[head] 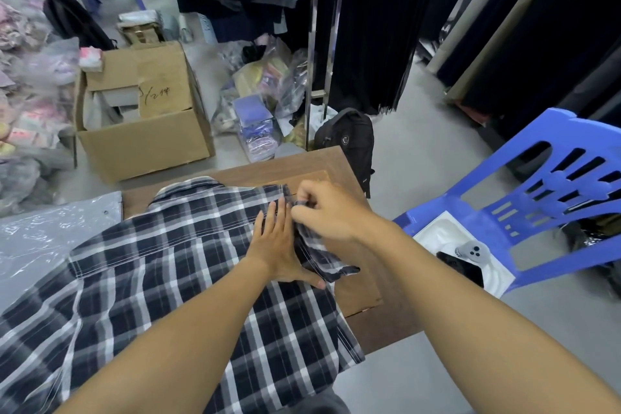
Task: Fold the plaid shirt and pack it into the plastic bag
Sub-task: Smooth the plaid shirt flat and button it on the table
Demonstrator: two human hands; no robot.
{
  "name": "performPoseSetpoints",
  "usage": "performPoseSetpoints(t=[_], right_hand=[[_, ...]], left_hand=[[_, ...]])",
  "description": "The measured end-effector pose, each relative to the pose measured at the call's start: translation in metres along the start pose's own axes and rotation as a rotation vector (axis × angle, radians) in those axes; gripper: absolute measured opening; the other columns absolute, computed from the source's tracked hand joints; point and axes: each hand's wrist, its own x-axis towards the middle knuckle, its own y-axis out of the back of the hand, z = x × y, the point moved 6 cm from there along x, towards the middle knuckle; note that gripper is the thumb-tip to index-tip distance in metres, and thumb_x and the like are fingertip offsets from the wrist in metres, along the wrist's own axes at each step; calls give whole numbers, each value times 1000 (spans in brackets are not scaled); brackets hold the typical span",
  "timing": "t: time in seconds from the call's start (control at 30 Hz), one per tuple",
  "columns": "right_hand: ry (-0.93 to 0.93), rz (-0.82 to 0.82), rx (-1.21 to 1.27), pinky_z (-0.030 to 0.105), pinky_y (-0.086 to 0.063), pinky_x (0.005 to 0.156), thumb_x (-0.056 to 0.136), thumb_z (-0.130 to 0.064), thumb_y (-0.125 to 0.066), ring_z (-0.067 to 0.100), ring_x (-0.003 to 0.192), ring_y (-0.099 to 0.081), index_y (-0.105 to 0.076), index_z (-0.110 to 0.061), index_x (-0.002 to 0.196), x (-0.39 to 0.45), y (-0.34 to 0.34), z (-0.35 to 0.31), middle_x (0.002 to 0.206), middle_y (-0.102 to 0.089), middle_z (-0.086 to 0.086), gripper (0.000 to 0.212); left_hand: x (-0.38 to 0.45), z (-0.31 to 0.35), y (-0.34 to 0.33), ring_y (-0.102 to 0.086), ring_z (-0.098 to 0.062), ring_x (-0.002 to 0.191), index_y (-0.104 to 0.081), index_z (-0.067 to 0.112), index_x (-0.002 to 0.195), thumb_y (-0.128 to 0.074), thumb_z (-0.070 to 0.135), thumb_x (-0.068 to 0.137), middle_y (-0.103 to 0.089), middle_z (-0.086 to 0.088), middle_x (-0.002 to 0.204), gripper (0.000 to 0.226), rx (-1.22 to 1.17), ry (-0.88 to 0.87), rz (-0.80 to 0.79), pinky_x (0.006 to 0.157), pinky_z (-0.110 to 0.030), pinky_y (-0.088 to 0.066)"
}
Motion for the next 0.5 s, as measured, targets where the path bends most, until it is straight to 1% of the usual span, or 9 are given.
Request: performPoseSetpoints(t=[0.07, 0.1, 0.13, 0.17, 0.2, 0.27, 0.3, 0.4, 0.5], right_hand=[[15, -77, -9, 33, -40, 61, 91, -22, -57, 17, 64, -47, -48, -16, 82, 4, -24, -12, 73, -54, 1, 14], [19, -113, -23, 33, -41, 61, 91, -23, -57, 18, 66, -48, -47, -16, 83, 5, -37, -14, 75, -54, 1, 15], [26, -148, -56, 33, -41, 60, 91, -24, -58, 19, 67, -48, -46, -16, 84, 7, -48, -15, 78, -54, 2, 15], [31, -185, -102, 33, -41, 60, 90, -25, -59, 20, 68, -49, -46, -17, 84, 9, -59, -14, 79, -54, 2, 16], [36, -224, -150, 34, -42, 60, 89, -26, -60, 20, 69, -50, -45, -18, 84, 10, -70, -13, 80, -55, 2, 18], [52, -294, -270, 37, -46, 62, 86, -30, -62, 22, 70, -52, -43, -22, 83, 12, -90, -9, 79, -55, 0, 21], [60, -320, -331, 39, -47, 63, 86, -32, -62, 23, 71, -53, -43, -23, 85, 13, -100, -7, 79, -55, -1, 22], [94, -380, -448, 41, -51, 67, 87, -43, -61, 26, 81, -57, -48, -20, 99, 14, -131, -3, 94, -63, 3, 29], [96, -457, -496, 40, -51, 71, 88, -59, -59, 28, 96, -62, -54, -18, 122, 10, -149, -3, 115, -65, 6, 54]], left_hand=[[-6, -2, 2, 6, -30, 152, 2, 17, 156, -38, 106, 29, 1, -9, 165, 161, -177, -61, 39, 122, -53, -4], [-10, -8, 2, -17, -24, 150, -13, 17, 155, -46, 101, 38, -16, -11, 163, 148, -277, -56, 51, 122, -45, -16], [-15, -17, 2, -33, -14, 144, -17, 20, 153, -57, 90, 53, -24, -14, 161, 128, -404, 2, 36, 119, -36, -25], [-15, -28, 2, -33, -10, 143, -11, 24, 150, -65, 73, 65, -18, -17, 162, 112, -484, -1, 45, 118, -32, -26], [-15, -42, 7, -18, -16, 150, 0, 23, 151, -66, 59, 68, -2, -18, 164, 112, -442, -6, 98, 122, -35, -19], [-19, -67, 10, 23, -27, 148, 21, 12, 151, -65, 52, 73, 29, -12, 159, 123, -150, 12, 89, 123, -45, 1], [-21, -79, 13, 29, -26, 146, 22, 10, 151, -69, 52, 73, 31, -8, 158, 127, -80, 28, 73, 123, -46, 4], [-26, -108, 26, 20, -23, 149, 10, 13, 155, -76, 41, 76, 20, -3, 163, 120, -148, 42, 16, 123, -42, -4], [-23, -114, 44, -14, -27, 149, -25, 10, 152, -65, 20, 89, -19, -9, 162, 75, -304, 38, 136, 120, -42, -24]])
